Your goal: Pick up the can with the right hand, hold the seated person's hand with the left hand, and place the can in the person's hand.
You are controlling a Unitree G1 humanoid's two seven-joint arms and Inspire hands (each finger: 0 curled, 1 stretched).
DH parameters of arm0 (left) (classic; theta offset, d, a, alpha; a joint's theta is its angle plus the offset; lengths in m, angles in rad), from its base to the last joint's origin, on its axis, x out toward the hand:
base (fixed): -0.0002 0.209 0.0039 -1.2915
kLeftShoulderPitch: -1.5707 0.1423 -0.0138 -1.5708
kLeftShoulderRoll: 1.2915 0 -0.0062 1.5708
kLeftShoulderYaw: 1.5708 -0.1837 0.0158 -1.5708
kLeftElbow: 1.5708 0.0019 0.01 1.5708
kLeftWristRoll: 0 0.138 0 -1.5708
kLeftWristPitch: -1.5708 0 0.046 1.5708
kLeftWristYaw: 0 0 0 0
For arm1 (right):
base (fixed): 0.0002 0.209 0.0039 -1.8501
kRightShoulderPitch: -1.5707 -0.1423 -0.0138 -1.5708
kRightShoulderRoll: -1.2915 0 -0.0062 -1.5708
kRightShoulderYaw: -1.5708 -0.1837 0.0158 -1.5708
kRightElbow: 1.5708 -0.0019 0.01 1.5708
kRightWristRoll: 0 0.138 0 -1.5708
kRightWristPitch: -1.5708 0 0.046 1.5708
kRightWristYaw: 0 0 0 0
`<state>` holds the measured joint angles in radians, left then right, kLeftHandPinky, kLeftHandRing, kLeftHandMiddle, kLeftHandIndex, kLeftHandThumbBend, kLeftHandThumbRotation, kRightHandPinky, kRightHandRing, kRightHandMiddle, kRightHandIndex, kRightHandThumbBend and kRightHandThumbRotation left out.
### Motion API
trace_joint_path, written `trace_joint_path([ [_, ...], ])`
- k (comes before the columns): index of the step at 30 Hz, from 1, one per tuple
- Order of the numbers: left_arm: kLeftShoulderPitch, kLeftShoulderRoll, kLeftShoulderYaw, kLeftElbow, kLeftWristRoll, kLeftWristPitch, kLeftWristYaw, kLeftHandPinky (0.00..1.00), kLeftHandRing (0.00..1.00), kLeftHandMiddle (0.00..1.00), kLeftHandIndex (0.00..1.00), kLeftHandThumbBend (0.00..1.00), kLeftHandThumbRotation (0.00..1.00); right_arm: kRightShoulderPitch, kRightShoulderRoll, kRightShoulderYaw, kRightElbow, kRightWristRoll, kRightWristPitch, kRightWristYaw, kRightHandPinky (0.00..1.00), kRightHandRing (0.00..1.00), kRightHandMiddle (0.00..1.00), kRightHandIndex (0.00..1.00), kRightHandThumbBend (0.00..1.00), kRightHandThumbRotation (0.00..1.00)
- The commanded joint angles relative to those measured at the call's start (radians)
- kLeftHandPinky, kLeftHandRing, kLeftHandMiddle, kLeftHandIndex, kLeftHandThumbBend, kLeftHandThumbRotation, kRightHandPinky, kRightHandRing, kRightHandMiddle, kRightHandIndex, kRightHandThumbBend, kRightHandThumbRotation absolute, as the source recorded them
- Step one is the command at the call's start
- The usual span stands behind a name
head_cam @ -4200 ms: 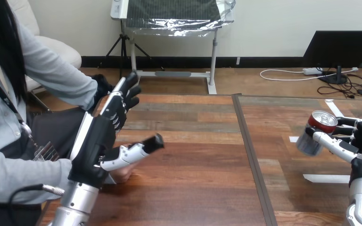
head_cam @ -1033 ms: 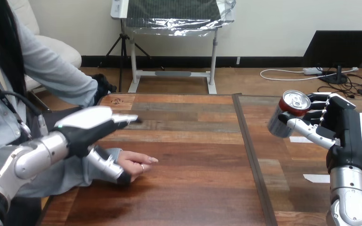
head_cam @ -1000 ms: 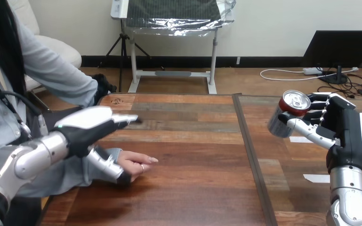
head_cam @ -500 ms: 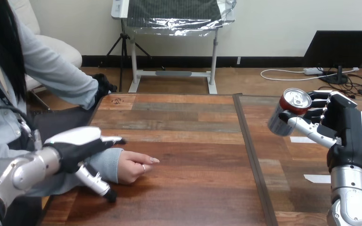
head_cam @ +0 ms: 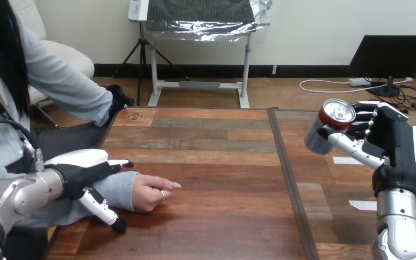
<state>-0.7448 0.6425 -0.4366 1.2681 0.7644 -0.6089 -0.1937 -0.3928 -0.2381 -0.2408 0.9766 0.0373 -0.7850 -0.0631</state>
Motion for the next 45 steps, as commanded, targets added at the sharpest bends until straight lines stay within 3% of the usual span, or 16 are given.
trace_joint_path([
  [1,-0.081,0.029,-0.033,0.011,0.023,0.013,0.033,0.96,0.99,0.98,0.97,1.00,0.41,-0.037,-0.002,-0.001,-0.074,0.014,-0.018,0.005,0.34,0.39,0.45,0.47,0.78,0.00],
  [7,-0.081,0.030,-0.054,0.013,0.041,0.022,0.063,0.96,0.99,0.98,0.97,1.00,0.42,-0.033,0.003,-0.004,-0.083,0.025,-0.018,0.021,0.34,0.39,0.45,0.47,0.78,0.00],
  [16,-0.072,0.021,-0.086,0.014,0.072,0.059,0.162,0.91,0.96,0.95,0.95,1.00,0.42,-0.022,0.010,-0.006,-0.105,0.035,-0.009,0.032,0.34,0.39,0.45,0.47,0.77,0.00],
  [23,-0.065,0.010,-0.108,0.013,0.099,0.093,0.244,0.81,0.90,0.91,0.92,1.00,0.38,-0.019,0.008,-0.005,-0.104,0.035,-0.015,0.036,0.34,0.39,0.45,0.47,0.76,0.00],
  [28,-0.064,0.003,-0.120,0.015,0.102,0.107,0.268,0.72,0.84,0.89,0.88,1.00,0.37,-0.016,0.007,-0.003,-0.107,0.036,-0.017,0.037,0.33,0.38,0.45,0.47,0.76,0.00],
  [35,-0.054,0.000,-0.098,0.008,0.070,0.053,0.310,0.64,0.74,0.79,0.80,1.00,0.27,-0.013,0.008,-0.003,-0.108,0.038,-0.018,0.040,0.33,0.38,0.44,0.47,0.76,0.00],
  [45,-0.050,-0.007,-0.086,0.006,0.038,0.019,0.317,0.54,0.60,0.65,0.69,0.99,0.13,-0.012,0.012,-0.004,-0.107,0.047,-0.018,0.048,0.33,0.38,0.45,0.47,0.76,0.00],
])
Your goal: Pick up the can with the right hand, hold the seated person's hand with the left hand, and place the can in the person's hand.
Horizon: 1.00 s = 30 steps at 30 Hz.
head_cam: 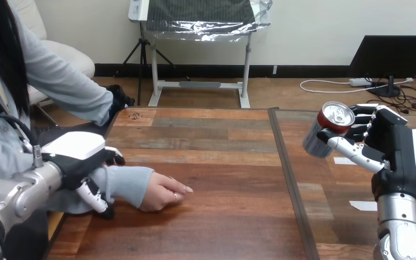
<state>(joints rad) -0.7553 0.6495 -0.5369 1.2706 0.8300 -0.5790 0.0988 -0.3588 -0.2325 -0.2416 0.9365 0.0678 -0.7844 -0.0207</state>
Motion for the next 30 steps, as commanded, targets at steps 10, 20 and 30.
trace_joint_path([
  [10,-0.041,-0.023,0.020,-0.002,-0.055,-0.013,-0.003,0.53,0.57,0.61,0.63,0.95,0.07,-0.041,0.006,0.007,-0.074,-0.011,-0.020,-0.017,0.33,0.38,0.44,0.47,0.76,0.00],
  [20,-0.038,-0.024,0.014,-0.014,-0.069,-0.035,0.002,0.47,0.51,0.56,0.58,0.93,0.02,-0.033,0.018,0.015,-0.098,-0.015,-0.003,-0.020,0.33,0.38,0.44,0.47,0.76,0.00],
  [30,-0.034,-0.029,0.022,-0.016,-0.091,-0.051,-0.011,0.42,0.46,0.51,0.54,0.91,0.00,-0.028,0.028,0.025,-0.117,-0.029,0.012,-0.034,0.33,0.37,0.44,0.46,0.77,0.00],
])
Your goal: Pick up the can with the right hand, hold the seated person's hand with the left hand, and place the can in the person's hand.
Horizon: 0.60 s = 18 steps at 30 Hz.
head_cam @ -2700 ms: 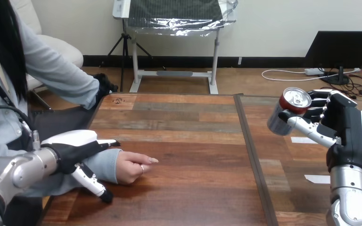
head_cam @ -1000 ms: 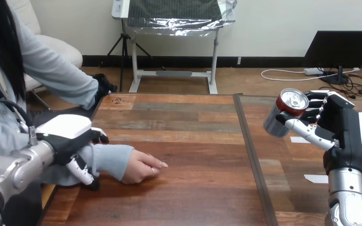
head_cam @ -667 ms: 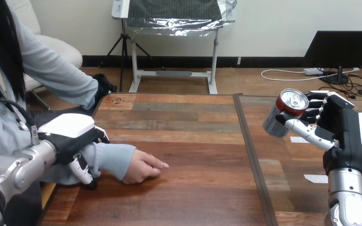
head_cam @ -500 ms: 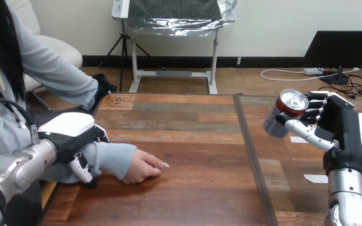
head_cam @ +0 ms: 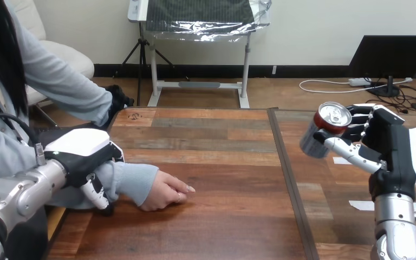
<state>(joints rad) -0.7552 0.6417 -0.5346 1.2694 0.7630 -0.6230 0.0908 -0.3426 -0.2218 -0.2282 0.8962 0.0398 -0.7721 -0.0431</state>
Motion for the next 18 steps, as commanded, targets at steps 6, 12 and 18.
trace_joint_path([
  [6,-0.032,-0.023,0.017,-0.020,-0.034,-0.011,-0.001,0.39,0.43,0.48,0.52,0.90,0.00,-0.043,0.025,0.017,-0.092,-0.005,0.009,-0.012,0.33,0.38,0.44,0.46,0.76,0.00],
  [12,-0.029,-0.027,0.023,-0.030,-0.047,-0.020,-0.012,0.37,0.41,0.47,0.50,0.90,0.00,-0.044,0.032,0.031,-0.105,-0.020,0.006,-0.016,0.33,0.38,0.44,0.46,0.75,0.00],
  [18,-0.025,-0.031,0.023,-0.039,-0.054,-0.022,-0.008,0.35,0.40,0.45,0.49,0.90,0.00,-0.049,0.034,0.040,-0.098,-0.037,0.009,-0.026,0.33,0.38,0.44,0.46,0.77,0.00],
])
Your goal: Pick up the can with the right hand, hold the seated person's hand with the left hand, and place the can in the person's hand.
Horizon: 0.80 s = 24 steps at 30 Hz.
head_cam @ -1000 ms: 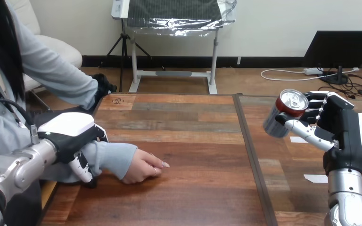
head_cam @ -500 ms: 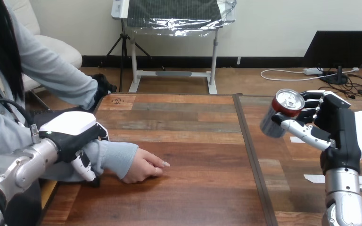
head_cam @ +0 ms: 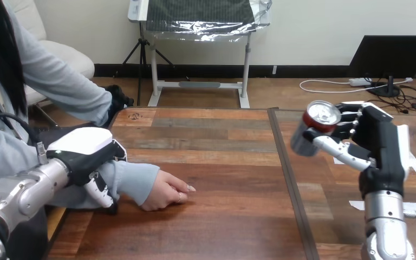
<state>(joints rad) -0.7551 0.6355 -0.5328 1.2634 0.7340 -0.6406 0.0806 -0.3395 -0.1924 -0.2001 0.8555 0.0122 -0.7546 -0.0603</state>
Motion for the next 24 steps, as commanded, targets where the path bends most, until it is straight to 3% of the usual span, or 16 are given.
trace_joint_path([
  [1,-0.025,-0.025,0.021,-0.034,-0.026,-0.002,0.001,0.34,0.39,0.45,0.49,0.90,0.00,-0.053,0.004,0.012,-0.056,-0.010,-0.009,-0.009,0.33,0.38,0.44,0.46,0.76,0.00],
  [4,-0.022,-0.028,0.021,-0.037,-0.025,-0.003,0.016,0.34,0.39,0.45,0.48,0.90,0.00,-0.055,0.003,0.018,-0.051,-0.037,-0.013,-0.030,0.33,0.38,0.44,0.46,0.78,0.00],
  [10,-0.021,-0.031,0.020,-0.046,-0.027,-0.002,0.014,0.33,0.38,0.44,0.47,0.90,0.00,-0.069,0.010,0.018,-0.024,-0.016,-0.024,-0.001,0.34,0.39,0.44,0.47,0.78,0.00],
  [16,-0.017,-0.033,0.014,-0.055,-0.023,-0.014,0.041,0.30,0.35,0.41,0.45,0.89,0.00,-0.076,0.014,0.021,-0.008,-0.009,-0.003,0.004,0.35,0.40,0.45,0.47,0.79,0.00],
  [22,-0.012,-0.040,0.025,-0.059,-0.040,-0.026,0.046,0.28,0.33,0.40,0.43,0.89,0.00,-0.085,0.014,0.025,0.019,-0.016,0.003,-0.001,0.35,0.41,0.46,0.48,0.78,0.00],
  [24,-0.008,-0.043,0.035,-0.060,-0.053,-0.031,0.040,0.27,0.32,0.39,0.42,0.89,0.00,-0.091,0.018,0.023,0.035,-0.001,-0.004,0.017,0.36,0.41,0.46,0.48,0.78,0.00],
])
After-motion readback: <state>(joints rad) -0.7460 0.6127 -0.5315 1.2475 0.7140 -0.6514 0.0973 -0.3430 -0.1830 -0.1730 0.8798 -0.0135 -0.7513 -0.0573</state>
